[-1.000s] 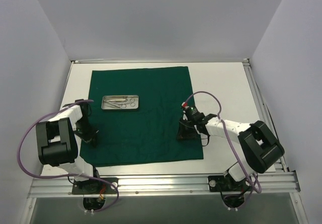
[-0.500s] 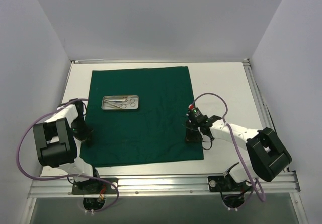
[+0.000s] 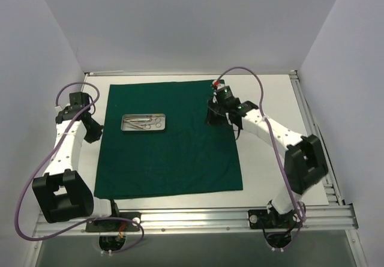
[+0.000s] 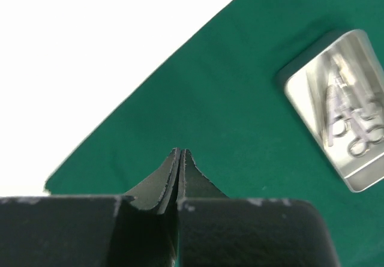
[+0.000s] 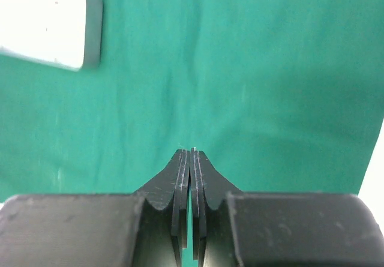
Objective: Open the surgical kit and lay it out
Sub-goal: Smooth out the surgical kit at the center of the board.
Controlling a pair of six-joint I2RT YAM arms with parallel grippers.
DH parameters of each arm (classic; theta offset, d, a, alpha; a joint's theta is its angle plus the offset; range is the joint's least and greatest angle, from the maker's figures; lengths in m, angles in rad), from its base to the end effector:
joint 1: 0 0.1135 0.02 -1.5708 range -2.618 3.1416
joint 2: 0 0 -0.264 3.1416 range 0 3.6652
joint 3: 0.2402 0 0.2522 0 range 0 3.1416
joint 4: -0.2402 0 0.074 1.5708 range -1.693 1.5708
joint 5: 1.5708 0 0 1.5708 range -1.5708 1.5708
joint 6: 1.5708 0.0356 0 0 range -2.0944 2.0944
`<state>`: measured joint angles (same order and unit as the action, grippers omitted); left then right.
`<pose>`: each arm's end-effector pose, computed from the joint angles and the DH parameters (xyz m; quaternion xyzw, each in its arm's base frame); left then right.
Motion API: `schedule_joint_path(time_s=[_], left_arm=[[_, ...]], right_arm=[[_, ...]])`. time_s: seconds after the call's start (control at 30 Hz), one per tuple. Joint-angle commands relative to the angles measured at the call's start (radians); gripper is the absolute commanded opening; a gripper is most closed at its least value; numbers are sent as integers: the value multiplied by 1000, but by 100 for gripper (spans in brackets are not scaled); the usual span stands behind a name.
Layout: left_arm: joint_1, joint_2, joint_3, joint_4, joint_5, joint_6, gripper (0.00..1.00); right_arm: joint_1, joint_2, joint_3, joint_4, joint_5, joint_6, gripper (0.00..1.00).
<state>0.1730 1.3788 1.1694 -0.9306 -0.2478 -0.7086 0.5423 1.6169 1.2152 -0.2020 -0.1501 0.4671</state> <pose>0.2615 0.0546 0.2818 -0.4375 0.8655 0.0603 0.2365 0.3150 0.1960 0.2747 -0.0680 0.8809 0.2823 0.3737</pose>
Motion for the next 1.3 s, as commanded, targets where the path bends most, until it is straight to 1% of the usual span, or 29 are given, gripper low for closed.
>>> schedule_joint_path(time_s=[0.0, 0.03, 0.07, 0.2, 0.27, 0.3, 0.33, 0.37, 0.47, 0.53, 0.57, 0.63, 0.67, 0.83, 0.9, 1.0, 1.1, 1.13, 1.2, 1.23, 1.27], left_arm=[[3, 46, 52, 195, 33, 121, 2], [5, 74, 58, 235, 51, 144, 2], [5, 86, 59, 278, 91, 196, 2], [13, 175, 93, 441, 176, 242, 2], [20, 247, 140, 452, 195, 238, 2], [31, 273, 157, 479, 256, 245, 2], [34, 328, 195, 483, 286, 250, 2], [34, 357, 219, 483, 292, 247, 2], [36, 460, 297, 512, 376, 255, 2], [39, 529, 340, 529, 424, 256, 2], [39, 554, 386, 530, 430, 252, 2], [40, 630, 443, 526, 468, 244, 2], [40, 655, 496, 520, 476, 239, 2], [39, 779, 596, 523, 519, 216, 2], [39, 813, 650, 516, 533, 215, 2], [36, 868, 690, 512, 541, 202, 2], [34, 948, 772, 451, 527, 202, 2], [34, 963, 814, 432, 518, 201, 2], [34, 1009, 852, 380, 489, 198, 2], [34, 1026, 901, 356, 478, 199, 2], [33, 1045, 930, 296, 460, 205, 2]], right_arm=[[-70, 145, 121, 44, -26, -108, 0], [-80, 171, 141, 64, -37, -122, 0], [-91, 214, 153, 132, -52, -133, 0], [-136, 320, 217, 243, -140, -192, 0], [-157, 378, 231, 300, -155, -212, 0], [-165, 397, 239, 309, -169, -217, 0], [-171, 431, 260, 318, -192, -231, 0], [-179, 446, 270, 340, -197, -235, 0], [-192, 491, 296, 406, -220, -239, 0], [-200, 524, 328, 412, -220, -243, 0], [-206, 567, 383, 394, -227, -246, 0], [-228, 607, 429, 394, -235, -239, 0], [-235, 639, 469, 400, -252, -236, 0], [-283, 724, 564, 438, -310, -199, 0], [-294, 751, 624, 431, -338, -197, 0], [-308, 814, 717, 386, -347, -200, 0], [-318, 868, 774, 365, -348, -179, 0], [-324, 897, 791, 333, -339, -167, 0], [-329, 919, 811, 317, -339, -157, 0], [-331, 926, 816, 299, -309, -154, 0], [-332, 929, 817, 288, -292, -162, 0]])
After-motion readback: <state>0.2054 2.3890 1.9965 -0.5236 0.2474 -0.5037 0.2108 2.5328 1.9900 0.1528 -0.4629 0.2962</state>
